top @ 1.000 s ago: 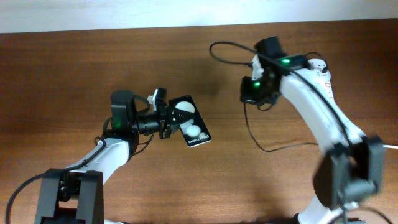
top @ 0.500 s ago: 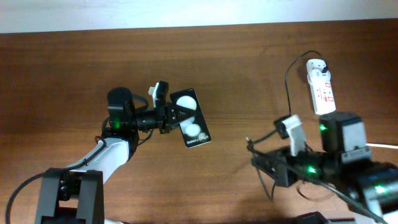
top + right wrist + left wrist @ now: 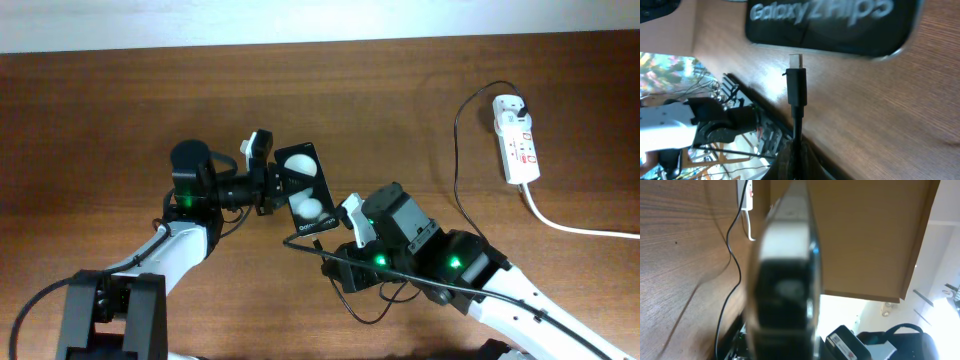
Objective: Plug charger to phone and switch on socket
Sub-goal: 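Carry the cable plug up to the phone's bottom port, then push the USB-C plug into the phone port with the right gripper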
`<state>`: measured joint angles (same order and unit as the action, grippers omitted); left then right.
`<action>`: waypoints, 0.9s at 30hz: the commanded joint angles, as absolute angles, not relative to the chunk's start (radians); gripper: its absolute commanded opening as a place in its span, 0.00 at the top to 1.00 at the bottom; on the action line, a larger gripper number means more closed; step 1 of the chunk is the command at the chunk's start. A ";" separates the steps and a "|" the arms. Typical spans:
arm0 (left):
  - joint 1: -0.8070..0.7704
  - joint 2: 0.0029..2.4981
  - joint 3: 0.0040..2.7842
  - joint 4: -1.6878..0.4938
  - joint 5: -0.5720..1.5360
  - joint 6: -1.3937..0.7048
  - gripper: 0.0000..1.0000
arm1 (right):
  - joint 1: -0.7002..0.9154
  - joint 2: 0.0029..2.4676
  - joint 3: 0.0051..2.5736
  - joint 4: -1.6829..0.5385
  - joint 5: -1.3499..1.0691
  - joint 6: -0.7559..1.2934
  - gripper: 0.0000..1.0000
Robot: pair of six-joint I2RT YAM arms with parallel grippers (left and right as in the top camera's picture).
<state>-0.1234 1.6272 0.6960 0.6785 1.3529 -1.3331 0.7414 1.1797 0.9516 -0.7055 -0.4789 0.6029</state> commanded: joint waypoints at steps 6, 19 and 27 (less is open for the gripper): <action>-0.124 1.622 0.710 0.699 1.391 -1.263 1.00 | 0.749 1.098 0.952 -0.727 -0.436 0.611 0.96; -0.124 1.622 0.710 0.698 1.382 -1.321 1.00 | 0.753 1.102 0.952 -0.752 -0.463 0.690 0.96; -0.124 1.622 0.710 0.699 1.367 -1.339 1.00 | 0.752 1.102 0.952 -0.730 -0.459 0.689 0.96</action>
<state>-0.1234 1.6272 0.6960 0.6895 1.3613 -1.3304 0.7437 1.1007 0.9516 -0.7414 -0.4530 0.6823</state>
